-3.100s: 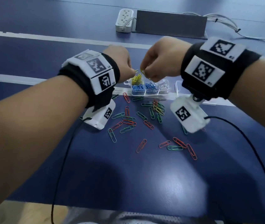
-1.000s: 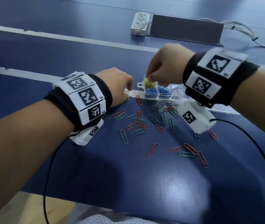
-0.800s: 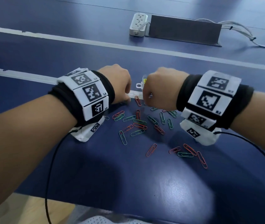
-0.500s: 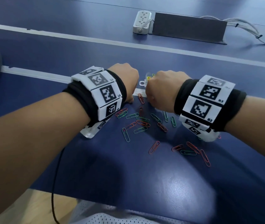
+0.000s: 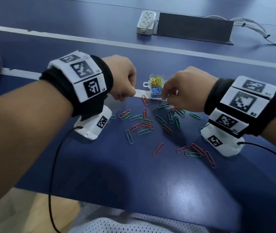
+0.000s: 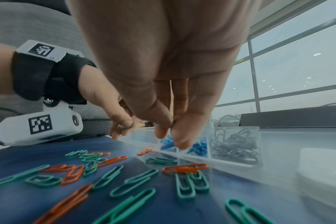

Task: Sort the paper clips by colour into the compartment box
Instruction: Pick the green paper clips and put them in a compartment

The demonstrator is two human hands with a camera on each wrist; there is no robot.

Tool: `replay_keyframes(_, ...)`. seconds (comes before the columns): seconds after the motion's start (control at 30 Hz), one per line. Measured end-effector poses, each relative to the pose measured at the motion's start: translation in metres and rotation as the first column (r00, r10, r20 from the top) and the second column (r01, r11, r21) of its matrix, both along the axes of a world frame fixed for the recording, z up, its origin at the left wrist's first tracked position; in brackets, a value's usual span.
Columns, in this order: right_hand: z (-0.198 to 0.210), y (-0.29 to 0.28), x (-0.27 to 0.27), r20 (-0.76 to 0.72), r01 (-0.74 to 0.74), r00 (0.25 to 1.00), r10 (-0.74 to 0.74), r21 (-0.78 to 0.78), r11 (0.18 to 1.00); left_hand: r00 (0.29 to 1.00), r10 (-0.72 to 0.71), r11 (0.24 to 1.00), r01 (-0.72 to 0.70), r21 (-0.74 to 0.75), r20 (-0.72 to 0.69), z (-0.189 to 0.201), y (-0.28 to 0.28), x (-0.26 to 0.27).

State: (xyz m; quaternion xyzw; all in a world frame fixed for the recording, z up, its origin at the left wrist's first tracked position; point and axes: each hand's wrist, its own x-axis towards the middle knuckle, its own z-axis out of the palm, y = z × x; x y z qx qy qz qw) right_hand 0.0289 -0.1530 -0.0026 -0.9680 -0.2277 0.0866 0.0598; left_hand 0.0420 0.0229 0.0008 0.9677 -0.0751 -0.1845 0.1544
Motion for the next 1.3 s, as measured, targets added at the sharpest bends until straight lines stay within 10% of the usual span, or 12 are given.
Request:
replay_keyframes(0.47,-0.017,0.019,0.000,0.050,-0.166,0.981,0.188,-0.293,0.942,0.958,-0.281,0.940,0.263,0.215,0.058,-0.014,-0.016,-0.025)
replay_keyframes(0.77,-0.015,0.014,-0.003,-0.036,-0.123,0.992,0.119,-0.154,0.980,0.939,-0.341,0.918,0.325,0.228,0.033,-0.016,-0.026,-0.027)
replay_keyframes(1.0,-0.001,-0.002,-0.006,-0.353,0.280,0.915,-0.194,0.209,0.937,0.963,-0.257,0.962,0.247,0.117,0.085,-0.012,-0.022,-0.033)
replay_keyframes(1.3,-0.011,-0.003,-0.012,-0.189,0.184,0.966,-0.177,0.024,0.983,0.987,-0.155,0.988,0.156,-0.017,0.044,-0.009,-0.031,-0.028)
